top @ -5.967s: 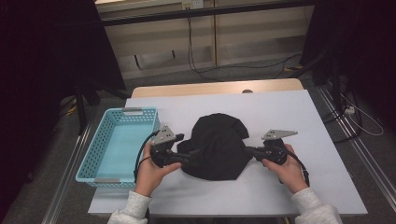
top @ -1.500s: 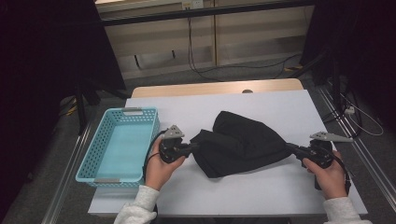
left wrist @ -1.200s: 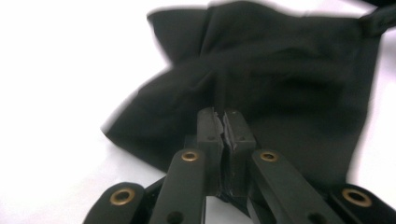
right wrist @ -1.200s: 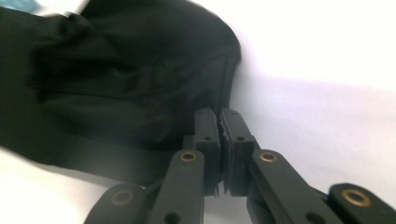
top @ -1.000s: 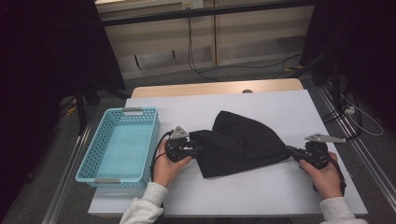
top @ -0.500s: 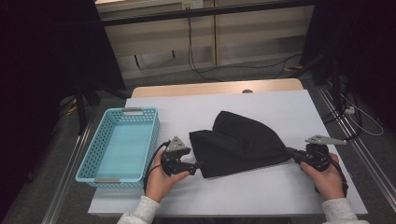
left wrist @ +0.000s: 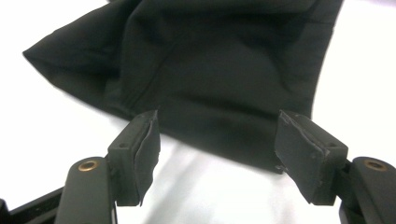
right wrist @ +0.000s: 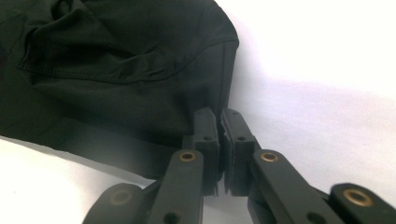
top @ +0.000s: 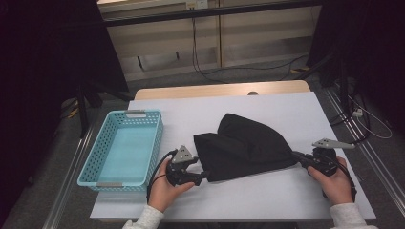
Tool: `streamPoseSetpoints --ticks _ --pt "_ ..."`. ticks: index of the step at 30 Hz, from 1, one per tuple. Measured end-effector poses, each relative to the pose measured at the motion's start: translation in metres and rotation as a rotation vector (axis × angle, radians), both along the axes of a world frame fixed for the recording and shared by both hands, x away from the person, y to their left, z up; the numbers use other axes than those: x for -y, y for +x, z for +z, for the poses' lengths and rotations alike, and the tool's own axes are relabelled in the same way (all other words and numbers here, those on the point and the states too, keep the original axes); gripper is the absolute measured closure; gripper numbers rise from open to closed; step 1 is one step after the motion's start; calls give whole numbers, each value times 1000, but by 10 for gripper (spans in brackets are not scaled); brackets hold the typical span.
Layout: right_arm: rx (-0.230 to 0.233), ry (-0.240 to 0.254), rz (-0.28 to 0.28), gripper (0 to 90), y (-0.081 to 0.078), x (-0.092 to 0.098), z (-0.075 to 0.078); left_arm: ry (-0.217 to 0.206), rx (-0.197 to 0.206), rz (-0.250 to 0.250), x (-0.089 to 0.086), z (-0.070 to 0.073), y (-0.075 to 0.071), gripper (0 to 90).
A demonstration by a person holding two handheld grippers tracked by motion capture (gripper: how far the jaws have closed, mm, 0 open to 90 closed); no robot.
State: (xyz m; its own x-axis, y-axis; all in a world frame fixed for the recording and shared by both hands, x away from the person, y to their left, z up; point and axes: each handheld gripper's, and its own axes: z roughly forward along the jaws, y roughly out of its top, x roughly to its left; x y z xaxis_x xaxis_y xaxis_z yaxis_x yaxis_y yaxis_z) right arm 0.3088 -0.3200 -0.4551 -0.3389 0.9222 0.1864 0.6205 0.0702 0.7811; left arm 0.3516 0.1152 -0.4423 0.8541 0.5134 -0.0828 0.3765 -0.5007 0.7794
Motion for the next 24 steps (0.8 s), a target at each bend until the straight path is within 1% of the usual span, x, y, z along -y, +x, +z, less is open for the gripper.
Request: streamPoseSetpoints --ticks 2,3,5,10,11,14,16,18,20,21,22,23,24 --pt "0 0 -1 867 0 0 0 6 12 -16 2 0 -1 320" --pt "1 0 0 867 0 0 0 15 14 -20 3 1 -2 320" --pt "2 1 0 867 0 0 1 10 5 -34 5 0 -2 328" --pt "1 -3 7 867 -1 0 0 10 29 -49 9 1 -5 333" --pt "0 -5 7 867 -1 0 0 9 21 -54 10 0 -6 334" --pt "0 -5 7 867 -1 0 0 21 16 -78 13 -1 -7 338" --pt "0 -5 7 867 -1 0 0 26 9 -79 15 -5 -8 338" --pt "-2 -5 8 867 -1 0 -1 53 9 -92 17 -7 -8 337" --pt "-5 -6 12 867 -1 0 -1 58 2 -91 18 -10 -8 333" --pt "-6 -7 10 867 -1 0 -1 67 1 -93 19 -12 -8 327" --pt "-6 -6 9 867 -2 0 -1 85 -4 -94 20 -14 -7 321" --pt "-7 -5 8 868 -2 0 -1 91 -4 -102 20 -17 -7 305" --pt "-7 -4 6 867 -2 0 -1 87 9 -101 20 -18 -7 286"
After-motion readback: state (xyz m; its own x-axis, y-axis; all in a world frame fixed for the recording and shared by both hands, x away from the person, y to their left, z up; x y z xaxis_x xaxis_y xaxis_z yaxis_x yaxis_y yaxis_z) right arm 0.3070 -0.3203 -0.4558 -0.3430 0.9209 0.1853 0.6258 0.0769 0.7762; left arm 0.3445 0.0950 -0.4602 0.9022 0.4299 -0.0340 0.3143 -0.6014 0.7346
